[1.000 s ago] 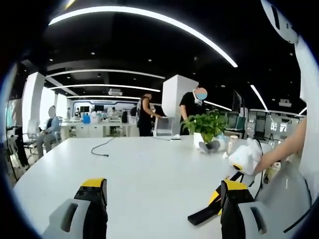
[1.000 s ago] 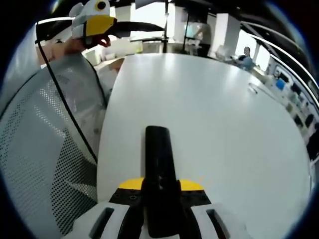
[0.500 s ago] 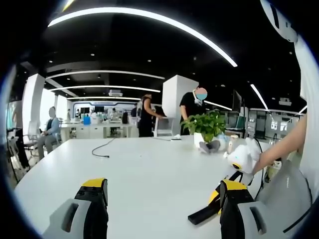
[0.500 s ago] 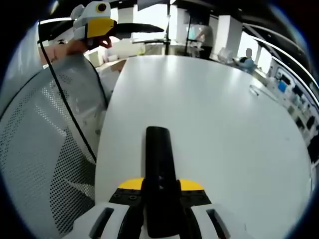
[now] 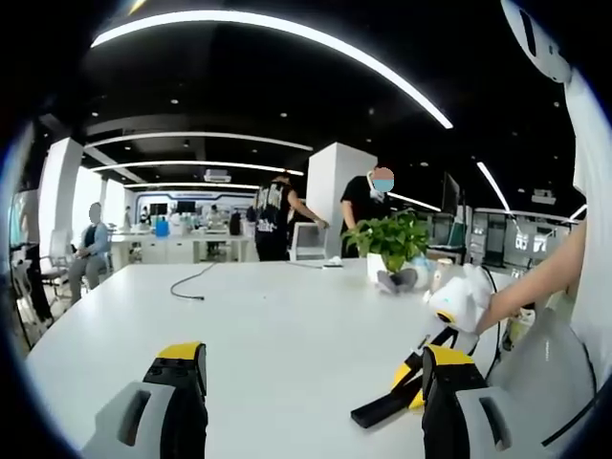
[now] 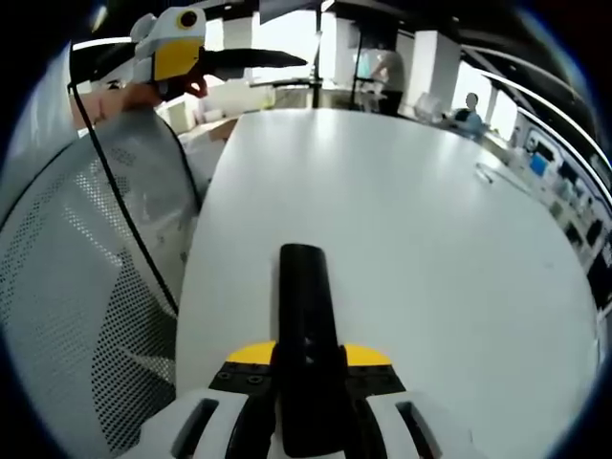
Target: Press the specified remote control buttons in sequence, fully releasing each button before pressing the next.
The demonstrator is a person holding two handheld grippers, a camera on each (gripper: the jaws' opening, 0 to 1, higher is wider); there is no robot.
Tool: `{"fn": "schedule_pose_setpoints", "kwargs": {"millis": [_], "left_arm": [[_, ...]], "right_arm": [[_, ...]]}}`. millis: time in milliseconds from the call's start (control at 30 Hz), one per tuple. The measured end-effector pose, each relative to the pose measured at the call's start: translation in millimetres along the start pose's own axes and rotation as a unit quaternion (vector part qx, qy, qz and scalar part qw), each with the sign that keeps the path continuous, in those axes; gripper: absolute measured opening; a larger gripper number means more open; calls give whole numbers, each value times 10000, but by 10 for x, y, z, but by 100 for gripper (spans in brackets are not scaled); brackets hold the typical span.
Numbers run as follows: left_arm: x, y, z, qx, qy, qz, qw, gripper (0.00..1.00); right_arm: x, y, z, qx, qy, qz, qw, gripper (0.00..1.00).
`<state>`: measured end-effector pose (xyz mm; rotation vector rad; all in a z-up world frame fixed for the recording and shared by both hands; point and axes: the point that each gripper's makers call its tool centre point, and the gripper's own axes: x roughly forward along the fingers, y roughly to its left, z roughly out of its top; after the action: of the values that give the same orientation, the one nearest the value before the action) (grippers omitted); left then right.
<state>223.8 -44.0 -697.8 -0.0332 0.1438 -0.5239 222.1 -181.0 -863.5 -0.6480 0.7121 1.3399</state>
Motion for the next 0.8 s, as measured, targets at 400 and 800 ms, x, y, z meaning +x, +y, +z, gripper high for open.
{"fn": "schedule_pose_setpoints", "kwargs": {"millis": [400, 800], "left_arm": [[-5, 45, -42, -22, 63, 44, 10000, 97], [-4, 69, -59, -23, 59, 92, 9999, 96]], "right_arm": [[5, -35, 6, -4, 32, 25, 10000, 21], [9, -54, 3, -109, 160, 85, 9998, 21]]}}
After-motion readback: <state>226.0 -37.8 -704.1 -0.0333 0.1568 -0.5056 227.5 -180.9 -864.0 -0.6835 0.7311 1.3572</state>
